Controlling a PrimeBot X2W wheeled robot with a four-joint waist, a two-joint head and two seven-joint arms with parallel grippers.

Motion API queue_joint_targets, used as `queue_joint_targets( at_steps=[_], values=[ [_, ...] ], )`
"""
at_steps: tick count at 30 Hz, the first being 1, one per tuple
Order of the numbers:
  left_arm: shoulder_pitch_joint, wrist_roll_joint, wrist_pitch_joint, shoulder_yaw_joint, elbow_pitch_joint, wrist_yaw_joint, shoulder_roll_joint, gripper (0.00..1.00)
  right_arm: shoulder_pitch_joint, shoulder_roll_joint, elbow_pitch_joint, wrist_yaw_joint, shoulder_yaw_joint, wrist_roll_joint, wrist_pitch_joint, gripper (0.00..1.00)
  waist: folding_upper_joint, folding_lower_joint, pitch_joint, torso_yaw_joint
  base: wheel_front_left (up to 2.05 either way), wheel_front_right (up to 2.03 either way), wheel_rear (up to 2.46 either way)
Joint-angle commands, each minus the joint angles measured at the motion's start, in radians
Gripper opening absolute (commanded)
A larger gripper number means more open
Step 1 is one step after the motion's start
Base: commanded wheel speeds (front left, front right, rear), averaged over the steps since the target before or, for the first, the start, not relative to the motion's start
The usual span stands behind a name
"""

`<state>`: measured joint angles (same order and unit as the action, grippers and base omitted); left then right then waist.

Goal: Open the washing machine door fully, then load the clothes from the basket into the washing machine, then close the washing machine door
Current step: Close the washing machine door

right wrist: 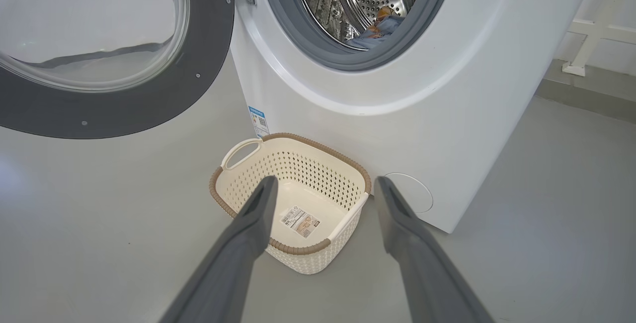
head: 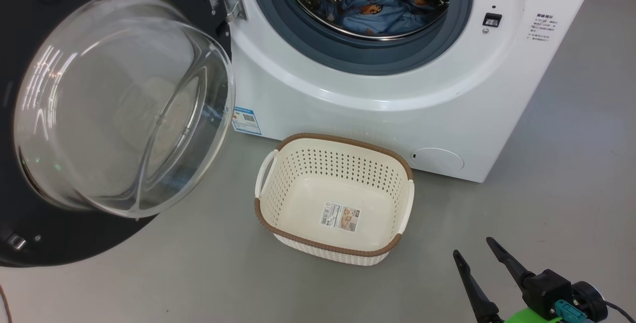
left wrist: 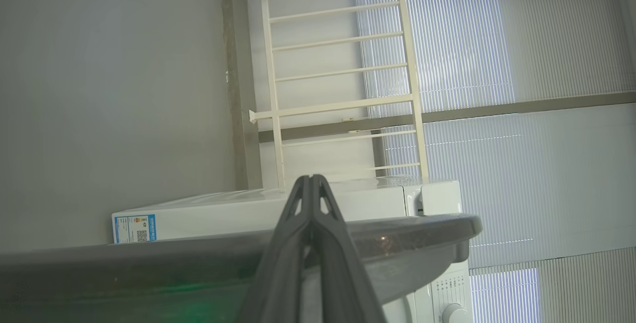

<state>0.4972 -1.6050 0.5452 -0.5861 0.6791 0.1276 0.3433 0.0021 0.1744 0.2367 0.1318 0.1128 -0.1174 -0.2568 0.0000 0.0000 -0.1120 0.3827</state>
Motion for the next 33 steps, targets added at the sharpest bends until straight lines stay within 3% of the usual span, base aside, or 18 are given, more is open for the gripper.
queue_joint_targets(
  at_steps=[1, 18, 33],
  values=[
    [0.003, -0.004, 0.026, -0.004, -0.023, 0.003, 0.025, 0.0, -0.003, 0.013, -0.023, -0.001, 0.021, -0.002, -0.005, 1.0, 0.0, 0.0, 0.0, 0.0, 0.0, 0.0, 0.0],
    [-0.019, -0.008, 0.15, 0.011, -0.081, 0.003, -0.01, 0.0, 0.004, 0.021, -0.012, -0.001, 0.038, -0.012, -0.005, 1.0, 0.0, 0.0, 0.02, 0.003, 0.0, 0.0, 0.0],
    [-0.088, -0.018, 0.29, 0.048, -0.133, 0.003, -0.043, 0.0, 0.016, -0.014, -0.004, -0.001, 0.032, -0.016, -0.005, 1.0, 0.0, 0.0, 0.046, 0.011, 0.0, 0.0, 0.0]
  ],
)
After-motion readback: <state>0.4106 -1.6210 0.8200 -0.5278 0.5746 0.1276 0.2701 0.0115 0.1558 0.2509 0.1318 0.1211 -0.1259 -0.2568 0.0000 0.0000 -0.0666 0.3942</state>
